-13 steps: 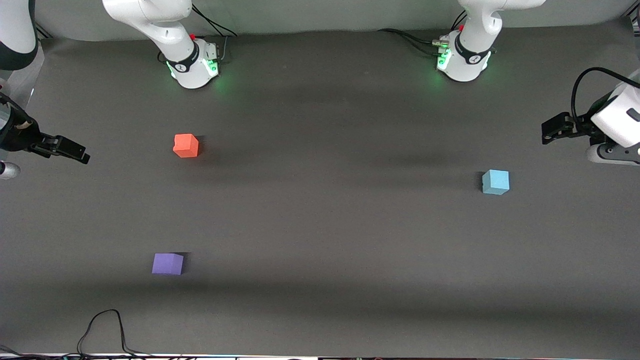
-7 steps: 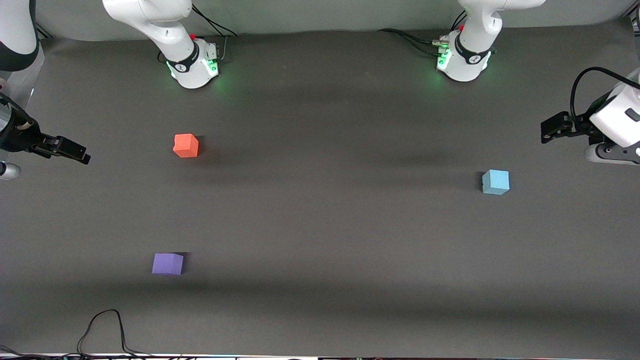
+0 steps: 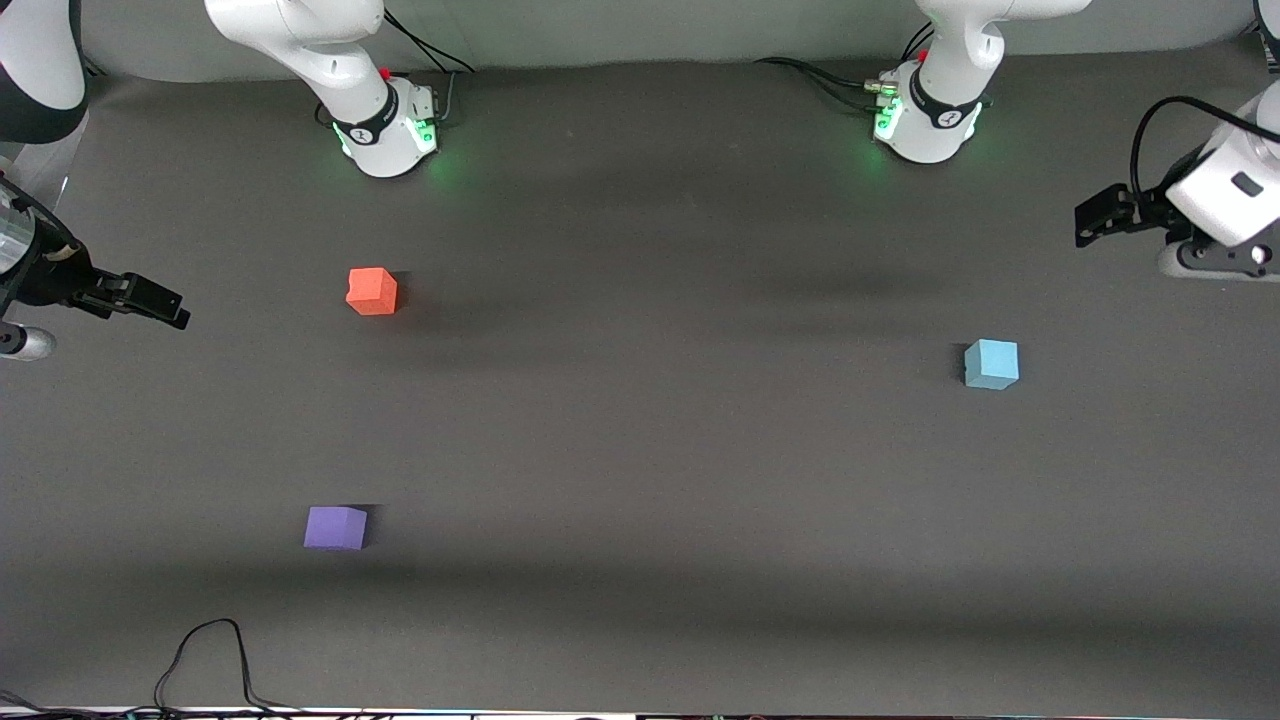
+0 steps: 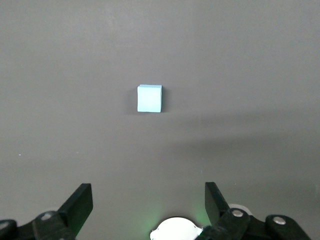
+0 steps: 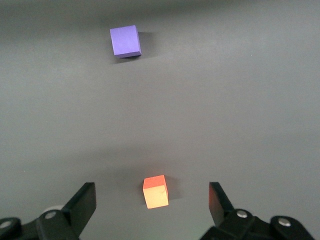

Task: Place blue block between orange and purple blocks

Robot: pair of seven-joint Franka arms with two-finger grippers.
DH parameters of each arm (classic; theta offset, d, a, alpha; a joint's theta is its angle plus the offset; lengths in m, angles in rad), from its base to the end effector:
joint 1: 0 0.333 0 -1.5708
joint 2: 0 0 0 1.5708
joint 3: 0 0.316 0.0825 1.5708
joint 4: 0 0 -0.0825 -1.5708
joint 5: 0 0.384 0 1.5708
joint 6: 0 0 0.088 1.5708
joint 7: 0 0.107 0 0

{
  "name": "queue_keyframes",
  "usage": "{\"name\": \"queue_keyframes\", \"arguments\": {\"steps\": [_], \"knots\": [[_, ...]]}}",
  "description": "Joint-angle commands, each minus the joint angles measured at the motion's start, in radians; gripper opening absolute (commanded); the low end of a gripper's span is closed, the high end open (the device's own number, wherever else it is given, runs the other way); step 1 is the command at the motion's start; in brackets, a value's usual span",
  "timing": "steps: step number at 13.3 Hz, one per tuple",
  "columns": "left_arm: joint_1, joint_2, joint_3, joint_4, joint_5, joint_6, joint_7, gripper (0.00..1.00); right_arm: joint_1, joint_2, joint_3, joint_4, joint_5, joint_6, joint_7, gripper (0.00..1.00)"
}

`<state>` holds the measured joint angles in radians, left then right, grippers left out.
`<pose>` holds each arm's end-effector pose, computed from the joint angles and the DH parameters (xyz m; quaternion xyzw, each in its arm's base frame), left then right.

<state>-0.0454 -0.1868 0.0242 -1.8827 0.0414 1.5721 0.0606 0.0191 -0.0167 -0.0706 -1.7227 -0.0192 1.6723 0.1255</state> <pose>0.4878 -0.0050 0.5758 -0.9970 0.0425 0.0622 0.0172 0.5523 -0.0306 0.5704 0.9960 -0.0872 -0.0165 0.0096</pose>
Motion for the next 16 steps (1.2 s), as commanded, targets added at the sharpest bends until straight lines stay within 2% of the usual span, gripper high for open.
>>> {"name": "queue_keyframes", "arguments": {"steps": [1, 4, 8, 11, 16], "knots": [[0.002, -0.083, 0.006, -0.124, 0.014, 0.074, 0.002, 1.0, 0.01, 0.001, -0.005, 0.002, 0.024, 0.01, -0.023, 1.0], [0.019, -0.051, 0.016, -0.173, 0.021, 0.158, 0.062, 1.0, 0.01, -0.009, -0.005, -0.012, 0.024, 0.007, -0.024, 1.0], [0.044, -0.004, 0.016, -0.304, 0.021, 0.357, 0.107, 1.0, 0.01, -0.012, -0.005, -0.012, 0.025, 0.006, -0.023, 1.0], [0.044, 0.091, 0.016, -0.39, 0.023, 0.543, 0.142, 1.0, 0.01, -0.012, -0.005, -0.011, 0.025, 0.004, -0.023, 1.0], [0.042, 0.279, 0.016, -0.406, 0.026, 0.732, 0.225, 1.0, 0.01, -0.011, -0.005, -0.009, 0.025, 0.006, -0.023, 1.0]]}}
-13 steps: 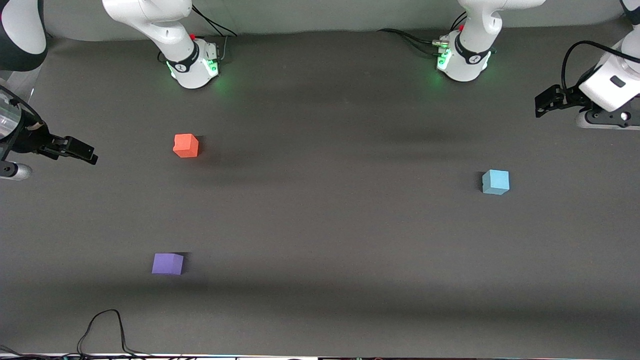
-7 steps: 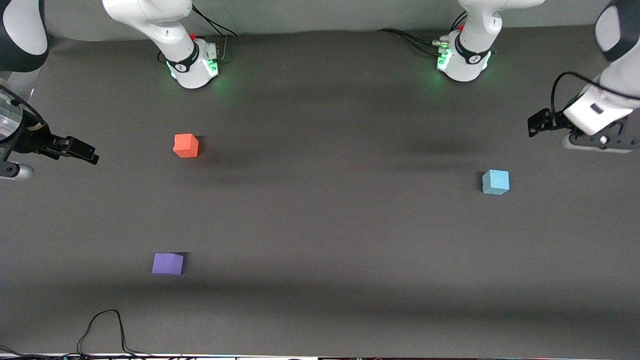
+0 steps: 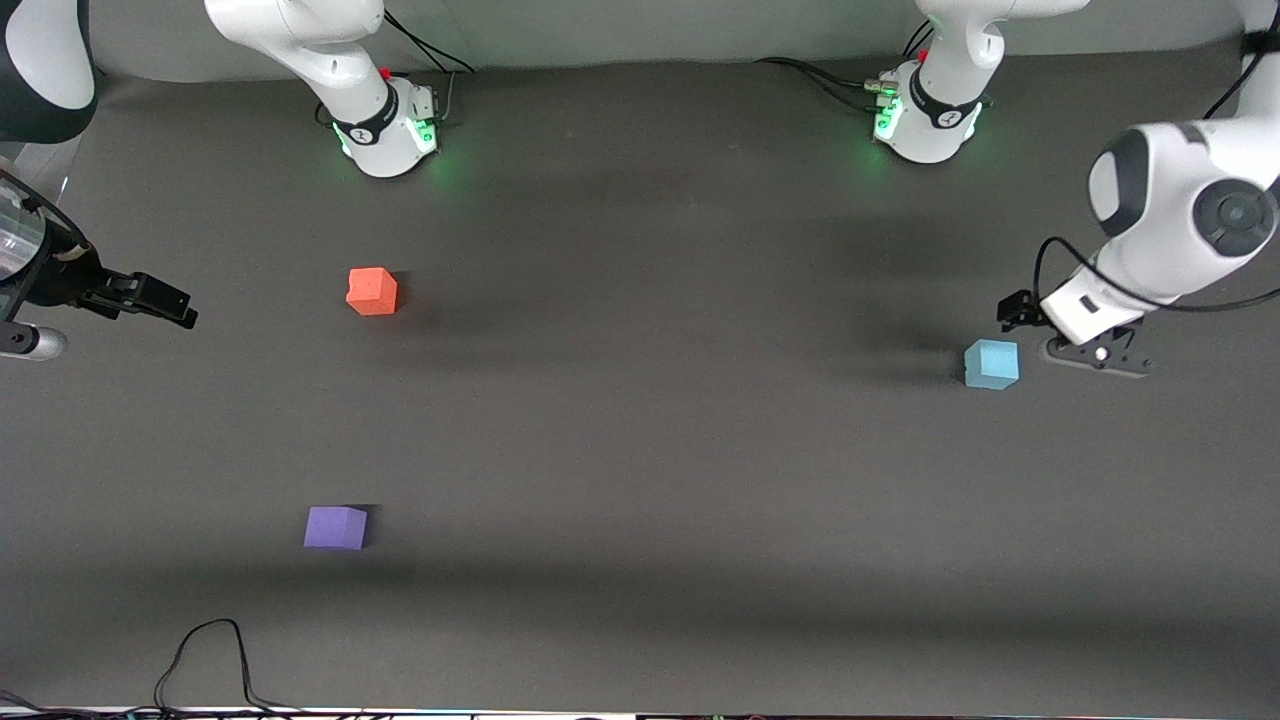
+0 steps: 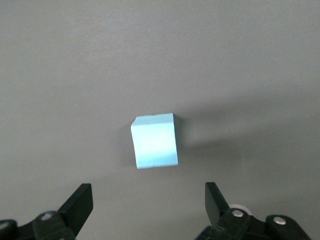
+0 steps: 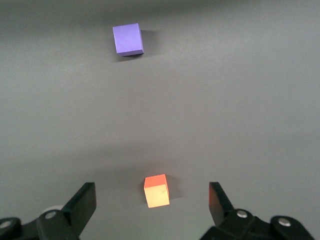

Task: Place blue block between orange and purple blocks
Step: 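Move the left gripper down over the light blue block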

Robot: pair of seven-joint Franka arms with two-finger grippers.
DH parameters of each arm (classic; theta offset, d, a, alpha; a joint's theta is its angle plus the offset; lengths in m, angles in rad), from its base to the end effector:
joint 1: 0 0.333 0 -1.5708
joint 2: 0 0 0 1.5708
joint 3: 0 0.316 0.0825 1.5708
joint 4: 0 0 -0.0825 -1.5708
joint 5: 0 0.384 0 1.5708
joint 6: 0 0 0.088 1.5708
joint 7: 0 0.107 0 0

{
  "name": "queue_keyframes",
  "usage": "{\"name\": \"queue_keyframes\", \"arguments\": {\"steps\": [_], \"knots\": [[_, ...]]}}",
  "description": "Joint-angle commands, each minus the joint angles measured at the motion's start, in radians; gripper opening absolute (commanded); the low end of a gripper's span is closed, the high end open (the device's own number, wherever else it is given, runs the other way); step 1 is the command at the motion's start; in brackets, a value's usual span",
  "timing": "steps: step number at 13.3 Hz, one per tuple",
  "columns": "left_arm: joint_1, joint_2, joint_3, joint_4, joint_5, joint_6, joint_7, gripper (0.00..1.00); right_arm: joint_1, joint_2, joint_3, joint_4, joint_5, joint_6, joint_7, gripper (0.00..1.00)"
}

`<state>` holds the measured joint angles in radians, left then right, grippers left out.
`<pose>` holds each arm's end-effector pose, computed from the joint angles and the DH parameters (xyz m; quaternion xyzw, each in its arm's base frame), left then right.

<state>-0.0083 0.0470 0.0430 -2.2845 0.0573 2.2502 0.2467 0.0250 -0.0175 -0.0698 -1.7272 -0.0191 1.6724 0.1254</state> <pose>0.5110 0.0193 0.3261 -0.9911 0.1244 0.0434 0.0166 0.5520 -0.0269 0.5687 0.9963 -0.0838 -0.0183 0.0096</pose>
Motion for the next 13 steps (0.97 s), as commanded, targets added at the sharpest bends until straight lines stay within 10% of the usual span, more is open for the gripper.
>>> {"name": "queue_keyframes", "arguments": {"steps": [1, 13], "knots": [[0.004, 0.063, -0.003, -0.024, 0.013, 0.105, 0.039, 1.0, 0.004, -0.01, -0.005, -0.005, 0.025, 0.004, -0.023, 1.0], [0.008, 0.229, -0.003, -0.095, 0.022, 0.396, 0.151, 0.99, 0.004, -0.01, -0.005, -0.005, 0.025, 0.001, -0.023, 1.0]]}}
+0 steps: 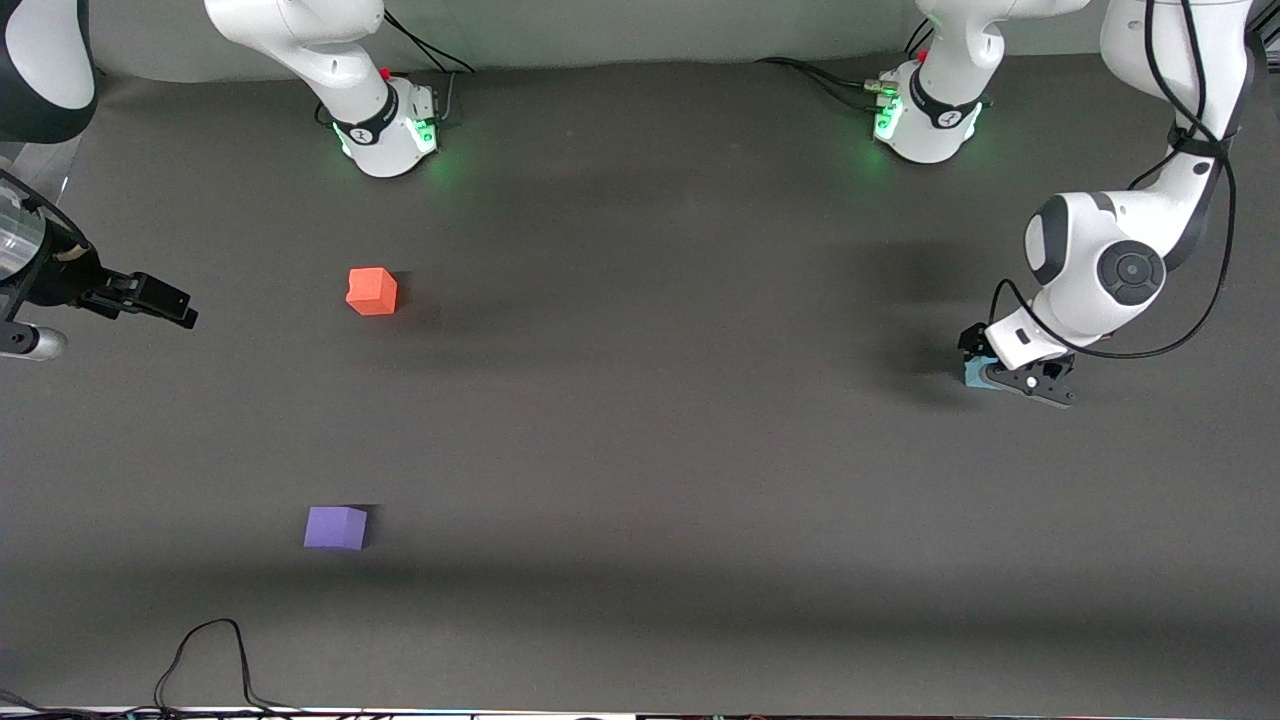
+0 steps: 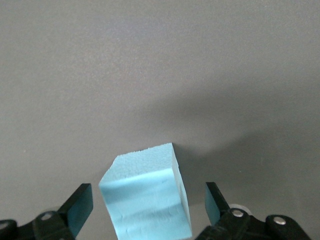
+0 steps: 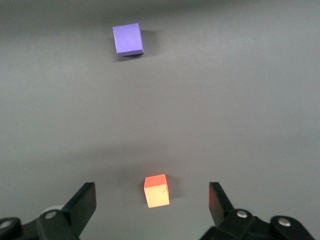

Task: Place blue block between orange and purple blocks
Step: 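Move the left gripper down over the light blue block, then close the left gripper on the light blue block and lift it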

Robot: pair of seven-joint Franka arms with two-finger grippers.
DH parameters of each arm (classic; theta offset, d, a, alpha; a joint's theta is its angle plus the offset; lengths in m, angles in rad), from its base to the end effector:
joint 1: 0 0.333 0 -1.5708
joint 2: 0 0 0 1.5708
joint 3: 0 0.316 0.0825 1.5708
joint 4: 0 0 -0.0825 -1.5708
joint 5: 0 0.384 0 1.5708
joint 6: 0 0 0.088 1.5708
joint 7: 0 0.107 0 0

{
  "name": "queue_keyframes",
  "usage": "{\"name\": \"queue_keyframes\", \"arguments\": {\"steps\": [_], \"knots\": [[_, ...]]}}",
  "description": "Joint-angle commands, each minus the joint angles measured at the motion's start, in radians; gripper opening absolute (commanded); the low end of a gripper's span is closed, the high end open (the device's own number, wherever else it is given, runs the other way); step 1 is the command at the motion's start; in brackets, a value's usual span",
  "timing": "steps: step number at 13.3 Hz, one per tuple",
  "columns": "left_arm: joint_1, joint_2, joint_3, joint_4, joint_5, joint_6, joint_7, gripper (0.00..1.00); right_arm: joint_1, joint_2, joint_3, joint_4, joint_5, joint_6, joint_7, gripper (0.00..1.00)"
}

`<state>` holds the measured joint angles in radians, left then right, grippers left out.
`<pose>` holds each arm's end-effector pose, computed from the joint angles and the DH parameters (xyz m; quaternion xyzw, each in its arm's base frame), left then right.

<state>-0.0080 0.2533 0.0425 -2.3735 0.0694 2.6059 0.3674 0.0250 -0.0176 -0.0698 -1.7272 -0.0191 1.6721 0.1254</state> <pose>0.5054 0.0165 0.2159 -0.9803 0.1958 0.0148 0.0202 0.5519 -0.0269 0.5687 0.9963 -0.0838 -0.0184 0.0096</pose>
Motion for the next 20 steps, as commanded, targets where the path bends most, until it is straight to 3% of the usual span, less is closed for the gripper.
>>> {"name": "queue_keyframes", "arguments": {"steps": [1, 3, 5, 8, 10, 12, 15, 17, 20], "knots": [[0.008, 0.024, -0.003, -0.006, 0.01, 0.042, 0.028, 0.87, 0.004, -0.01, -0.005, -0.005, 0.025, 0.0, -0.023, 1.0], [0.008, 0.026, -0.003, -0.006, 0.01, 0.042, 0.022, 0.57, 0.004, -0.01, -0.005, -0.005, 0.025, 0.0, -0.023, 1.0], [0.008, 0.026, -0.003, -0.006, 0.009, 0.039, 0.013, 0.42, 0.004, -0.012, -0.007, -0.005, 0.025, 0.0, -0.023, 1.0], [0.006, 0.011, -0.004, 0.007, 0.0, 0.014, -0.03, 0.41, 0.004, -0.012, -0.007, -0.005, 0.025, -0.002, -0.023, 1.0], [0.005, -0.038, -0.004, 0.055, 0.0, -0.103, -0.059, 0.41, 0.004, -0.013, -0.007, -0.005, 0.025, -0.003, -0.023, 1.0], [-0.006, -0.1, -0.01, 0.165, -0.002, -0.353, -0.099, 0.41, 0.004, -0.015, -0.007, -0.006, 0.025, -0.003, -0.023, 1.0], [-0.021, -0.117, -0.056, 0.399, -0.002, -0.695, -0.236, 0.42, 0.004, -0.015, -0.005, -0.006, 0.025, -0.005, -0.023, 1.0], [-0.046, -0.112, -0.11, 0.499, -0.025, -0.794, -0.397, 0.42, 0.004, -0.015, -0.007, -0.006, 0.025, -0.005, -0.023, 1.0], [-0.13, -0.085, -0.211, 0.571, -0.075, -0.81, -0.685, 0.42, 0.004, -0.015, -0.007, -0.006, 0.025, -0.005, -0.023, 1.0]]}}
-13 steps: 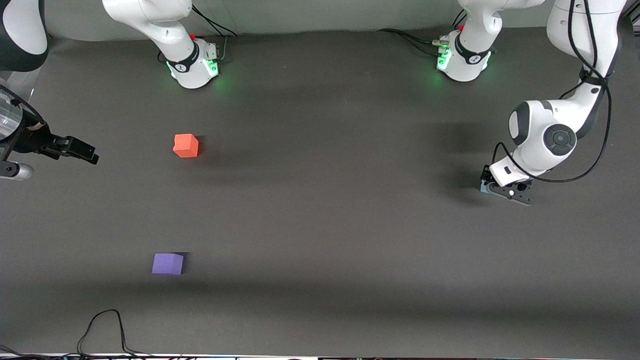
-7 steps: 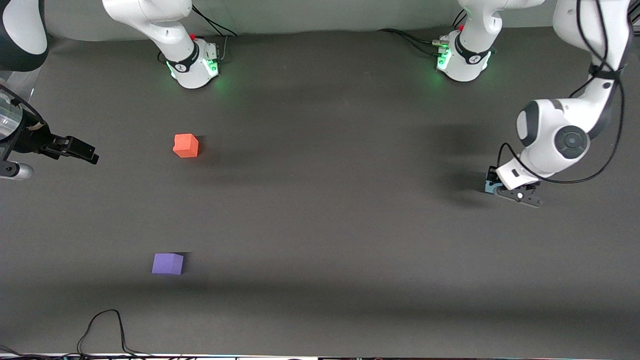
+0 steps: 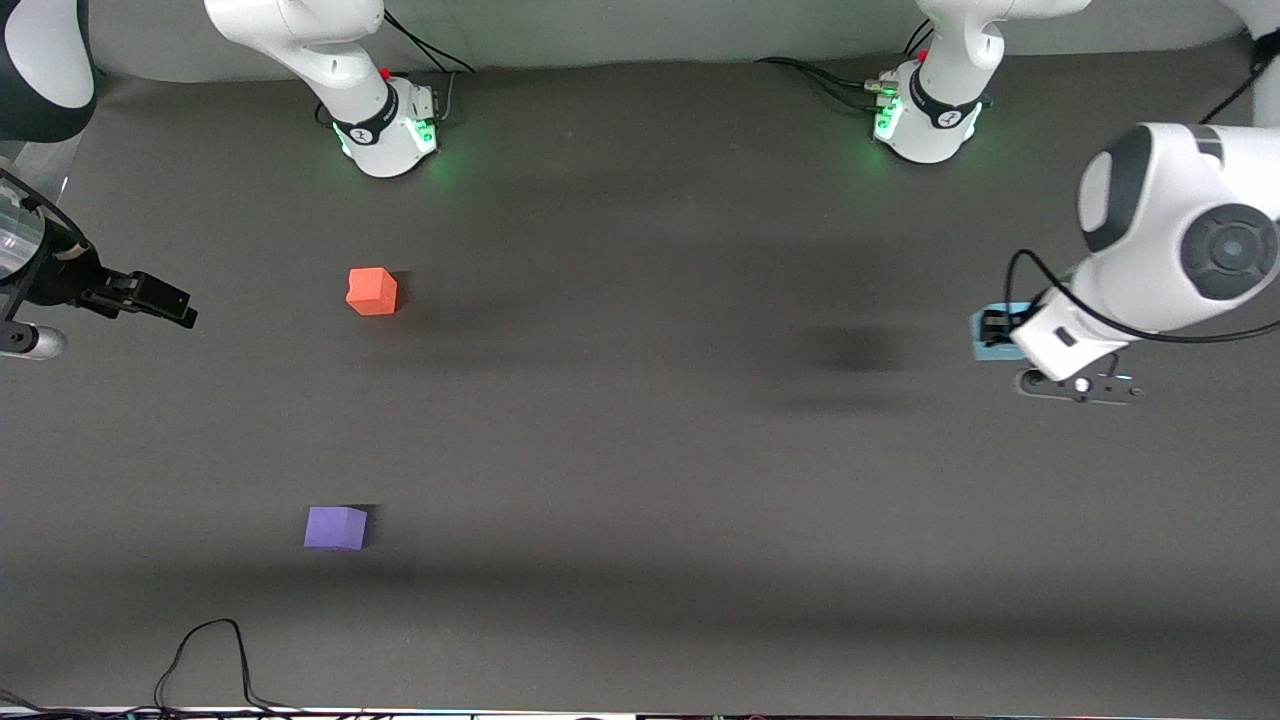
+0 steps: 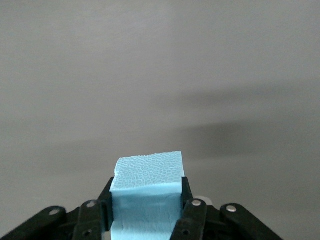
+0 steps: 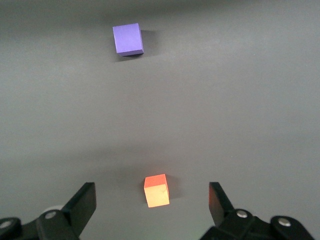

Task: Place blue block between orange and purple blocks
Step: 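Close the left gripper on the light blue block and lift it, then carry the blue block toward the table middle while the right gripper approaches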

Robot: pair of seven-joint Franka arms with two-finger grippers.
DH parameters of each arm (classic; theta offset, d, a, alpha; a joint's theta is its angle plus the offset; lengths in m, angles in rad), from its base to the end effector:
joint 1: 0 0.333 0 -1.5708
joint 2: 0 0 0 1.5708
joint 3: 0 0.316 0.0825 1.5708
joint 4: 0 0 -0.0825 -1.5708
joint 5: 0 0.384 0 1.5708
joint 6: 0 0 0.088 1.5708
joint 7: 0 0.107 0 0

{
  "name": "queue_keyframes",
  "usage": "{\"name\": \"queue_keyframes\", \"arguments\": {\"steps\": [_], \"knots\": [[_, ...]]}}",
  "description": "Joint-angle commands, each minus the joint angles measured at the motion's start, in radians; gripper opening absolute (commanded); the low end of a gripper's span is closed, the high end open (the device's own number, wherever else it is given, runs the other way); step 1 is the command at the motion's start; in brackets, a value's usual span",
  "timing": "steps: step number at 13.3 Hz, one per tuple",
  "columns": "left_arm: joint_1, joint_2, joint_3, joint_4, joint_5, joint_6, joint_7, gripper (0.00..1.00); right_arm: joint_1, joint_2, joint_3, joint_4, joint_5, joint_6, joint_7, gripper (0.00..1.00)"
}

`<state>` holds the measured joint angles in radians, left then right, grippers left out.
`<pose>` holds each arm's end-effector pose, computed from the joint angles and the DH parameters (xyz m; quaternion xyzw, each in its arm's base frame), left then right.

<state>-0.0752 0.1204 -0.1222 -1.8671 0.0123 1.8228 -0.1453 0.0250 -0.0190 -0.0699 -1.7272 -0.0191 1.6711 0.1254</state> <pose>0.5630 -0.1095 0.4373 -0.9963 0.0281 0.0809 0.0125 0.5515 -0.0270 0.5694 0.9963 -0.0839 -0.0182 0.0096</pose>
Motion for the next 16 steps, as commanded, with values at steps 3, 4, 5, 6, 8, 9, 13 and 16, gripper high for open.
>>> {"name": "queue_keyframes", "arguments": {"steps": [3, 4, 5, 6, 8, 9, 13, 16], "knots": [[-0.242, 0.177, -0.091, 0.194, -0.005, 0.031, -0.455, 0.42, 0.004, -0.013, -0.005, -0.005, 0.025, -0.002, -0.023, 1.0], [-0.308, 0.25, -0.091, 0.263, 0.001, 0.053, -0.54, 0.42, 0.004, -0.013, -0.005, -0.005, 0.025, -0.002, -0.023, 1.0], [-0.378, 0.327, -0.089, 0.325, 0.03, 0.081, -0.607, 0.42, 0.004, -0.013, -0.007, -0.006, 0.025, -0.002, -0.023, 1.0], [-0.441, 0.4, -0.089, 0.365, 0.066, 0.12, -0.679, 0.42, 0.006, -0.015, -0.005, -0.006, 0.025, -0.002, -0.021, 1.0], [-0.521, 0.525, -0.089, 0.411, 0.15, 0.209, -0.804, 0.42, 0.007, -0.016, -0.005, -0.005, 0.025, -0.002, -0.02, 1.0], [-0.553, 0.562, -0.089, 0.411, 0.17, 0.248, -0.847, 0.42, 0.018, -0.016, -0.007, -0.002, 0.028, 0.002, -0.02, 1.0], [-0.624, 0.643, -0.085, 0.411, 0.196, 0.354, -0.873, 0.42, 0.032, -0.015, -0.004, 0.001, 0.082, 0.012, -0.018, 1.0], [-0.643, 0.674, -0.085, 0.408, 0.235, 0.395, -0.867, 0.89, 0.113, 0.008, -0.005, 0.005, 0.09, 0.053, -0.006, 1.0]]}}
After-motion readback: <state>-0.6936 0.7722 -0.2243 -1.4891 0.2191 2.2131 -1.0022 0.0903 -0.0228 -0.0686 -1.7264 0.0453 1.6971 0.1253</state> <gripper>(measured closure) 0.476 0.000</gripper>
